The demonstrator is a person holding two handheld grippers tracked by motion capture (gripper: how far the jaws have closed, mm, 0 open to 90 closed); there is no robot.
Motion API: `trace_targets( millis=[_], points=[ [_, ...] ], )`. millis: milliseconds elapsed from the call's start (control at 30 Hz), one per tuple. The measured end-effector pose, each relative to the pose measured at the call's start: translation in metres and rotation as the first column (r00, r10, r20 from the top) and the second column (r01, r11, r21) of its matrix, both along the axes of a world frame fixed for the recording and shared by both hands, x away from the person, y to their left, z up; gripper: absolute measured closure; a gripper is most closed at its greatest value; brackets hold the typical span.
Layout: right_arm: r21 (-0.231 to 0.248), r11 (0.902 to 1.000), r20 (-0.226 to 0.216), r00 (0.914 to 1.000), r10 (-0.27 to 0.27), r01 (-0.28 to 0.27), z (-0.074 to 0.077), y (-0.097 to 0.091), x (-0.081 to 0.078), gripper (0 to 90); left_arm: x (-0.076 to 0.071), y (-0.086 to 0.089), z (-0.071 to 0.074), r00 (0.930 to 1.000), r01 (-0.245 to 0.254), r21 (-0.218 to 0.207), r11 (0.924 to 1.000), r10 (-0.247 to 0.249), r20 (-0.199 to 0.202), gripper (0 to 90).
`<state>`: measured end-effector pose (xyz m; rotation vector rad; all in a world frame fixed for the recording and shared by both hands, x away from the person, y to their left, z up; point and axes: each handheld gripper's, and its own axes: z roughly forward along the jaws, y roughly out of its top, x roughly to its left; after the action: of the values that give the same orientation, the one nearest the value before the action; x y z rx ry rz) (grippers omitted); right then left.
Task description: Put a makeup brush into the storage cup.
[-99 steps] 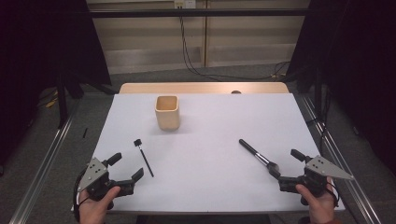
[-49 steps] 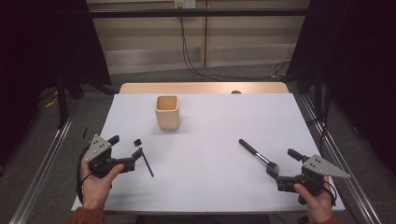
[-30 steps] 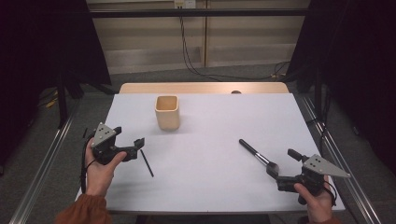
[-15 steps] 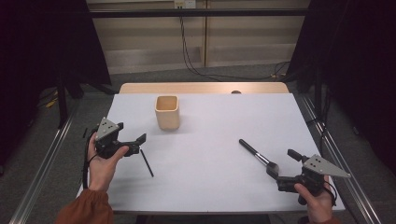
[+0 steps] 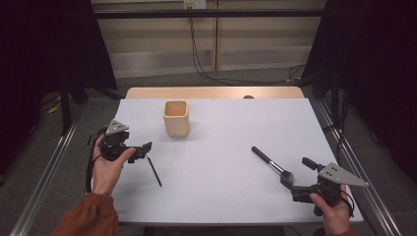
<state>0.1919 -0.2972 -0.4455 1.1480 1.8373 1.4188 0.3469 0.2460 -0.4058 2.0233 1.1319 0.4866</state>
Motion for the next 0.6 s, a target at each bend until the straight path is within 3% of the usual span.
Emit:
trace_targets(
  millis=[100, 167, 233, 333, 433, 467, 600],
  points=[
    [-0.001, 1.0, -0.003, 1.0, 0.001, -0.001, 0.0, 0.0, 0.0, 0.0, 0.005, -0.002, -0.001, 0.9969, 0.01, 0.018, 0.9998, -0.008, -0.078, 8.3],
    [-0.004, 1.0, -0.001, 1.0, -0.001, 0.001, 0.0, 0.0, 0.0, 0.0, 0.007, -0.004, -0.002, 0.9947, -0.003, 0.019, 0.9998, 0.005, -0.103, 9.9],
    [-0.004, 1.0, -0.002, 1.0, -0.001, 0.001, 0.0, 0.0, 0.0, 0.0, 0.01, -0.006, -0.002, 0.9873, 0.004, 0.049, 0.9988, 0.004, -0.159, 10.2],
    [-0.004, 1.0, -0.002, 1.0, -0.001, 0.001, 0.0, 0.0, 0.0, 0.0, 0.012, -0.008, -0.003, 0.9802, 0.004, 0.076, 0.9971, 0.011, -0.198, 11.3],
    [-0.006, 1.0, -0.003, 1.0, -0.002, 0.002, 0.0, 0.0, 0.0, 0.0, 0.014, -0.009, -0.003, 0.9754, -0.003, 0.066, 0.9978, 0.017, -0.22, 11.3],
    [-0.006, 1.0, -0.005, 1.0, -0.001, 0.001, 0.0, 0.0, 0.0, 0.0, 0.016, -0.011, -0.005, 0.9718, -0.04, 0.079, 0.9961, 0.057, -0.229, 10.7],
    [-0.003, 1.0, -0.004, 1.0, -0.001, 0.001, 0.0, 0.0, 0.0, 0.0, 0.02, -0.013, -0.009, 0.9551, -0.028, 0.113, 0.9932, 0.06, -0.29, 9.9]
  ],
)
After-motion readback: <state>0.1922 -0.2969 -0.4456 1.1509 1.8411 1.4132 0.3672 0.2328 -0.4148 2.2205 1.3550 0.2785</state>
